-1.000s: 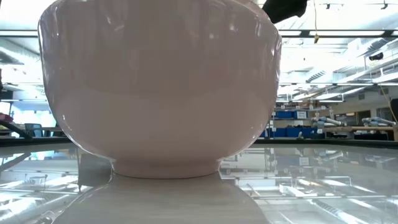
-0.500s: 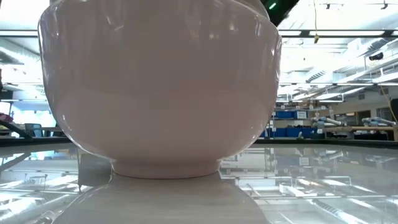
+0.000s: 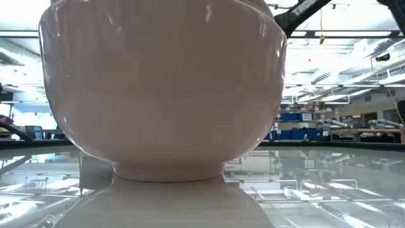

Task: Nest bowls inside each other
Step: Stack the blue bowl on top of the gray bowl

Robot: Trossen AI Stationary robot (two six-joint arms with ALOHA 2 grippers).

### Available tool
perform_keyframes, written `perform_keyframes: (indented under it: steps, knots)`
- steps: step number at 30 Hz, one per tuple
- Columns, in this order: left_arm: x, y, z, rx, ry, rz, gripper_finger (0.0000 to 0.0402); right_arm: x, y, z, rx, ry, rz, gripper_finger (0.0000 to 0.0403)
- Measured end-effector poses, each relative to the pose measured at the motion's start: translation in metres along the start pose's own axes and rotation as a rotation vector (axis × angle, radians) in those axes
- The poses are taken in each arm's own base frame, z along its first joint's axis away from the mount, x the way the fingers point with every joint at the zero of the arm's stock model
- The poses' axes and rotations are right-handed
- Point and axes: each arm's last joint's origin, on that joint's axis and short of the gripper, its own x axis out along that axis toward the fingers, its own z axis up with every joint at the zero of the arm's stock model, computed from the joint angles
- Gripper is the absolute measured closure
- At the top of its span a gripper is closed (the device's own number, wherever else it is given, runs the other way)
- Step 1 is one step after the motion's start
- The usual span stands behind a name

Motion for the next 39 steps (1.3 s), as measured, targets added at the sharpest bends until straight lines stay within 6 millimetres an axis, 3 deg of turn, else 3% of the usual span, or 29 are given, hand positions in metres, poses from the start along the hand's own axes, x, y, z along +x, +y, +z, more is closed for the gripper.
perform_keyframes:
  steps: [10,25,32,36,39]
  knots:
    - [0.024,0.017,-0.047,-0.091,-0.062,-0.004,0.0186,0.036,-0.020,-0.010,-0.086,-0.025,0.169,0.0201]
    - [0.029,0.021,-0.049,-0.117,-0.057,0.017,0.0187,0.076,-0.019,-0.010,-0.103,0.023,0.356,0.0246]
    - [0.033,0.029,-0.045,-0.150,-0.057,0.049,0.0187,0.070,-0.021,-0.007,-0.034,0.062,0.321,0.0382]
    - [0.033,0.032,-0.044,-0.159,-0.057,0.058,0.0187,0.050,-0.020,0.001,0.050,0.125,0.302,0.0384]
    - [0.030,0.033,-0.044,-0.165,-0.067,0.054,0.0187,0.016,-0.013,0.016,0.092,0.134,0.347,0.0387]
